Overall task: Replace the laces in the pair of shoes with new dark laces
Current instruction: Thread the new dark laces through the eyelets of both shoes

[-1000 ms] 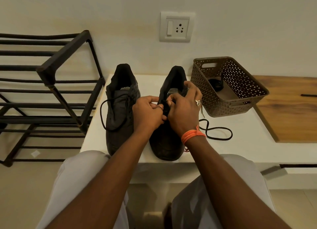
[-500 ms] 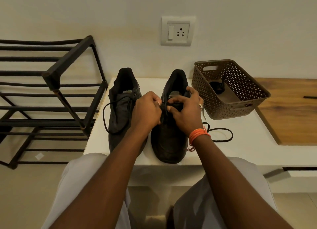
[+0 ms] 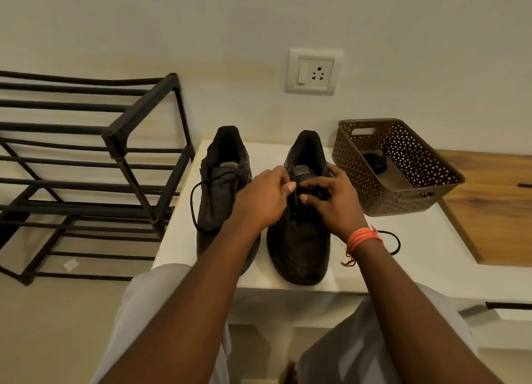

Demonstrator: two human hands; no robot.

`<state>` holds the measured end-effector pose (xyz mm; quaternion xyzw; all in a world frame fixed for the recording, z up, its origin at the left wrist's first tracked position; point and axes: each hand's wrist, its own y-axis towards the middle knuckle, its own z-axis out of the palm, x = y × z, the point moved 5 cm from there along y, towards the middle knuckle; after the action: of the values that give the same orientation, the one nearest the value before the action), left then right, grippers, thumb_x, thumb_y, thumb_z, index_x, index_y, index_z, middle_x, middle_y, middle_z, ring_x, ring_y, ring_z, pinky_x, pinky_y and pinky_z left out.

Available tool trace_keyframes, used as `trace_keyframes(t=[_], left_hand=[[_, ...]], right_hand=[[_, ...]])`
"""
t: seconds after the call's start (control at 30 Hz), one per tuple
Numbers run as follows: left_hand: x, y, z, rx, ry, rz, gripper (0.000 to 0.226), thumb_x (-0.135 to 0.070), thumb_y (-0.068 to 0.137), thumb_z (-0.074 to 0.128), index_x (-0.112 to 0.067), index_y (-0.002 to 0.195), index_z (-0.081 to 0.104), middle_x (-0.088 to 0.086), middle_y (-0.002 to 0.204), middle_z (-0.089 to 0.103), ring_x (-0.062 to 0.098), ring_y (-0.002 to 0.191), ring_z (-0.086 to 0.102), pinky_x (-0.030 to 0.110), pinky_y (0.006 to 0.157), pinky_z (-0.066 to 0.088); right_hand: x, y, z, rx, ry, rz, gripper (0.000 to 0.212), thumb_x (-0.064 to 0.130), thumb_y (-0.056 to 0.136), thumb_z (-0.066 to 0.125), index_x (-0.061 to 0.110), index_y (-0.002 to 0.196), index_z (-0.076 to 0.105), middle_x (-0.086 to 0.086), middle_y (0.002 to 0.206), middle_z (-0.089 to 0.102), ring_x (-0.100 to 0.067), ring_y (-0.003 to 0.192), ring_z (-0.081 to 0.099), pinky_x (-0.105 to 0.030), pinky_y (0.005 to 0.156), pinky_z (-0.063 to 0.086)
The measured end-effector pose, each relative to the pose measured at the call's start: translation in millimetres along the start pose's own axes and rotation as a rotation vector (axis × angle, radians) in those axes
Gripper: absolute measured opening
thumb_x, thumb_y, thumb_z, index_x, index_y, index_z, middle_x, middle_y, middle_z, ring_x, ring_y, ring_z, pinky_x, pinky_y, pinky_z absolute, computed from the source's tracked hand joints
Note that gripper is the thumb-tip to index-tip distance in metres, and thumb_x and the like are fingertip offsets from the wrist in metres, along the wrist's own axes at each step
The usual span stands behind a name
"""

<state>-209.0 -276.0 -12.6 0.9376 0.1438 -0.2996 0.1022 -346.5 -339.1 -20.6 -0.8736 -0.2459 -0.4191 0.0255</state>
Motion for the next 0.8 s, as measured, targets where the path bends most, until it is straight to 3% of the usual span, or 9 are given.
trace_keyframes(t=[0.1,0.23,0.37,0.47,0.57,0.6,0.67,0.73,0.8], left_hand=[[-5.6,7.6,5.0,0.022,-0.040,0.020,0.015,-0.038,0.098,0.048,-0.025,0.091,0.050,-0.002,0.096,0.059,0.018,0.083,0.056,0.038,0.075,0.050],[9.0,7.2,-11.5,-0.174,-0.161,-0.078,0.017,-0.036,0.098,0.050,-0.022,0.089,0.054,-0.006,0.090,0.058,0.013,0.078,0.056,0.034,0.073,0.048],[23.8,-4.2,-55.6,-0.523,-0.669,-0.167,0.018,-0.027,0.098,0.053,-0.011,0.091,0.057,-0.003,0.084,0.059,0.008,0.078,0.056,0.025,0.072,0.046],[41.3,-18.2,-85.9,-0.836,-1.139,-0.195,0.014,-0.023,0.101,0.046,-0.014,0.092,0.053,0.002,0.087,0.061,0.010,0.081,0.060,0.023,0.073,0.049],[61.9,-22.7,-92.8,-0.842,-1.755,-0.203,0.018,-0.022,0.104,0.039,-0.008,0.101,0.049,0.004,0.077,0.060,0.018,0.073,0.065,0.032,0.073,0.055],[61.4,-23.6,-93.8,-0.797,-1.756,-0.210,0.018,-0.024,0.104,0.038,-0.008,0.102,0.047,0.002,0.073,0.057,0.014,0.063,0.061,0.029,0.064,0.053],[48.1,-24.6,-92.1,-0.693,-1.329,-0.204,0.014,-0.027,0.103,0.042,-0.014,0.104,0.046,-0.003,0.071,0.055,0.006,0.054,0.051,0.022,0.053,0.045],[26.1,-19.0,-78.9,-0.555,-0.682,-0.092,0.017,-0.032,0.098,0.050,-0.020,0.110,0.048,-0.007,0.084,0.058,0.005,0.070,0.057,0.024,0.067,0.048],[9.8,-8.1,-50.1,-0.368,-0.045,0.023,0.024,-0.039,0.096,0.051,-0.026,0.115,0.055,-0.006,0.110,0.058,0.013,0.105,0.053,0.034,0.092,0.035]], right_hand=[[0.8,3.2,-3.1,0.024,-0.026,-0.034,0.030,0.011,0.081,0.075,0.021,0.109,0.072,-0.009,0.151,0.033,-0.025,0.139,0.033,-0.024,0.108,0.026],[-1.4,4.9,-7.5,0.026,-0.020,-0.041,0.034,0.012,0.080,0.076,0.023,0.111,0.071,-0.009,0.151,0.036,-0.026,0.138,0.035,-0.030,0.112,0.030],[3.8,2.3,-6.5,0.022,-0.027,-0.060,0.034,0.010,0.080,0.076,0.020,0.113,0.071,-0.006,0.149,0.038,-0.012,0.131,0.035,-0.016,0.102,0.026],[4.6,1.6,-8.0,0.018,-0.027,-0.070,0.035,0.010,0.081,0.075,0.019,0.114,0.070,-0.005,0.150,0.037,-0.003,0.122,0.031,-0.013,0.101,0.025],[6.6,0.4,-7.4,0.015,-0.035,-0.079,0.034,0.010,0.082,0.074,0.019,0.115,0.069,-0.006,0.151,0.036,-0.012,0.132,0.034,-0.018,0.103,0.026],[6.3,0.2,-6.9,0.015,-0.040,-0.077,0.034,0.010,0.083,0.073,0.019,0.115,0.069,-0.006,0.151,0.035,-0.017,0.135,0.034,-0.019,0.103,0.026],[5.5,0.1,-5.5,0.017,-0.057,-0.085,0.034,0.011,0.083,0.073,0.021,0.116,0.069,-0.005,0.152,0.035,-0.022,0.138,0.034,-0.021,0.104,0.026],[4.6,-0.1,-5.2,0.018,-0.059,-0.094,0.035,0.012,0.084,0.072,0.022,0.117,0.068,-0.004,0.153,0.034,-0.022,0.139,0.033,-0.021,0.105,0.026],[3.2,-1.6,-4.8,0.019,-0.071,-0.093,0.038,0.015,0.085,0.071,0.023,0.122,0.065,-0.005,0.154,0.032,-0.022,0.140,0.032,-0.021,0.105,0.024]])
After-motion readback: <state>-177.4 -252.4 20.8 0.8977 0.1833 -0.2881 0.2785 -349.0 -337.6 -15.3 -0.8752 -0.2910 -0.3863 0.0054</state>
